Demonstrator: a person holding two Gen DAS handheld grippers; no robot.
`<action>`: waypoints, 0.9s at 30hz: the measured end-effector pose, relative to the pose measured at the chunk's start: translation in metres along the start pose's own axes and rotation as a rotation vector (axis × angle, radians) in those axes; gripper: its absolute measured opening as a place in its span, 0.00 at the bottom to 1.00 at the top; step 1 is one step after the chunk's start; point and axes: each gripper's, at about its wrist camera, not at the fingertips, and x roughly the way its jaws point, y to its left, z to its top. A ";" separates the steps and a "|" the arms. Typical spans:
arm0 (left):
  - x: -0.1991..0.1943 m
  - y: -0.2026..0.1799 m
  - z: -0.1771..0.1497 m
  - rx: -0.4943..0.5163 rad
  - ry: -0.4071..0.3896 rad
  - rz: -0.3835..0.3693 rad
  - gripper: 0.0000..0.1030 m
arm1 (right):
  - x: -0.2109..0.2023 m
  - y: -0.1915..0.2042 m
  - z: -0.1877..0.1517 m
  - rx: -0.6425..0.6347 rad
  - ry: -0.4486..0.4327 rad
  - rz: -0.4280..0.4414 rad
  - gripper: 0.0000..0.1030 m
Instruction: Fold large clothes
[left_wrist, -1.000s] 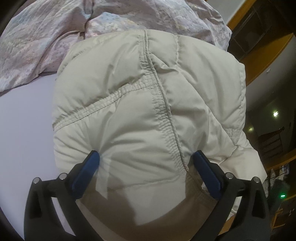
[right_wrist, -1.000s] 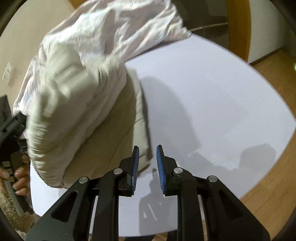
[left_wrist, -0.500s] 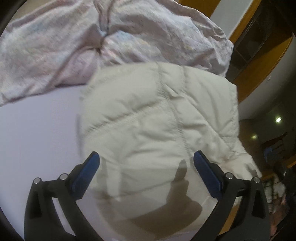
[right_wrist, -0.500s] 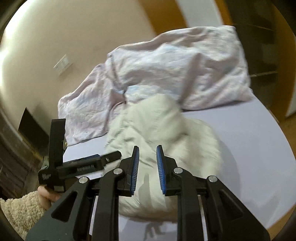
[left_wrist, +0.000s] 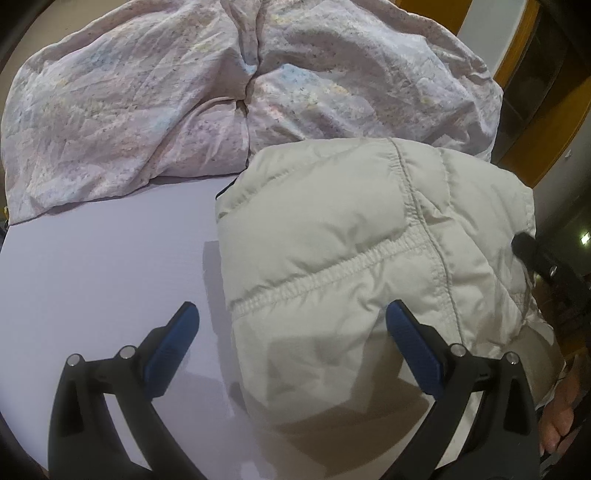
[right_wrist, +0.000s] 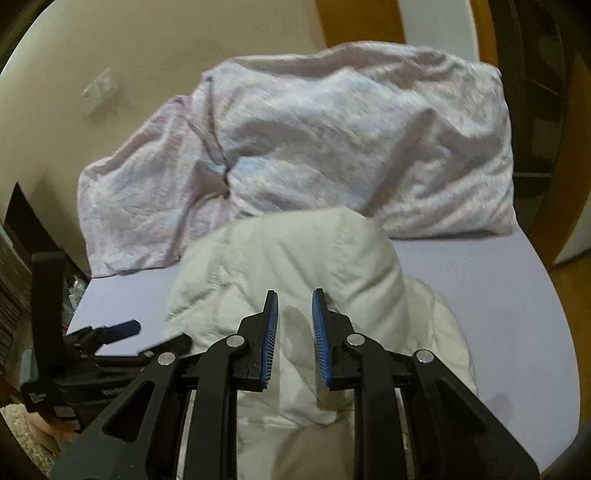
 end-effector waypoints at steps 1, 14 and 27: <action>0.003 -0.001 0.001 0.003 0.003 -0.003 0.98 | 0.004 -0.005 -0.004 0.007 0.014 -0.014 0.20; 0.037 -0.034 0.001 0.034 0.056 -0.055 0.98 | 0.057 -0.057 -0.041 0.074 0.179 -0.087 0.18; 0.051 -0.055 -0.009 0.135 0.034 0.020 0.98 | 0.070 -0.070 -0.063 0.099 0.158 -0.088 0.18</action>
